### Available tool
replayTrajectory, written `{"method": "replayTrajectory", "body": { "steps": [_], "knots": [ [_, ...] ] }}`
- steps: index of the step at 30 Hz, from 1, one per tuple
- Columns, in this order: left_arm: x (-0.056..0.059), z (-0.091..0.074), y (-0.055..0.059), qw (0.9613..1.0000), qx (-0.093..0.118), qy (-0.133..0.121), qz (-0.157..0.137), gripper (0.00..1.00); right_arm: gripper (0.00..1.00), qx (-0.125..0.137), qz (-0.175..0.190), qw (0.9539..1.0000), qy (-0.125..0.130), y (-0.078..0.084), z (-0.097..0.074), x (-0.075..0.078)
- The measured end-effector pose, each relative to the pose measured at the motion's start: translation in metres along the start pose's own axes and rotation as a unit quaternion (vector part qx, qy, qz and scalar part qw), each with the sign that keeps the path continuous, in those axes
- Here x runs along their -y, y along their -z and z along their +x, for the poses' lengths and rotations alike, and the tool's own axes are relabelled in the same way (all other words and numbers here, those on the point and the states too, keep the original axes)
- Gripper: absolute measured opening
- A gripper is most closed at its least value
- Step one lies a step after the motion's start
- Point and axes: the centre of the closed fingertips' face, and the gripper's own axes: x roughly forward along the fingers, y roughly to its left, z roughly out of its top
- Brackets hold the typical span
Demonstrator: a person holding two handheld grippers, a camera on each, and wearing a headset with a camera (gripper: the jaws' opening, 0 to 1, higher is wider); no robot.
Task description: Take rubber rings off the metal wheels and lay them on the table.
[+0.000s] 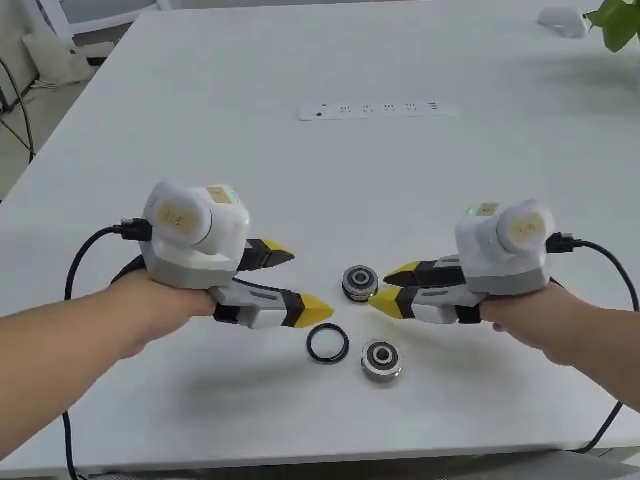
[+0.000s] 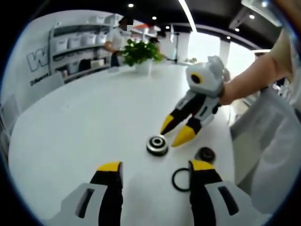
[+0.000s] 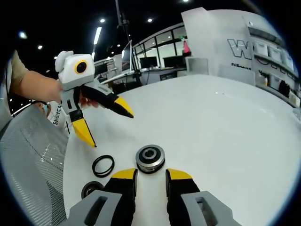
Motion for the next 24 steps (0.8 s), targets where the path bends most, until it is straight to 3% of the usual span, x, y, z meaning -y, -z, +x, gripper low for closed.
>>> {"method": "replayTrajectory", "body": {
  "steps": [24],
  "knots": [
    [-0.004, 0.025, -0.007, 1.0, 0.001, 0.007, 0.003, 0.47, 0.09, 0.007, -0.011, 0.9999, 0.001, 0.002, 0.005, -0.002]
  ]
}}
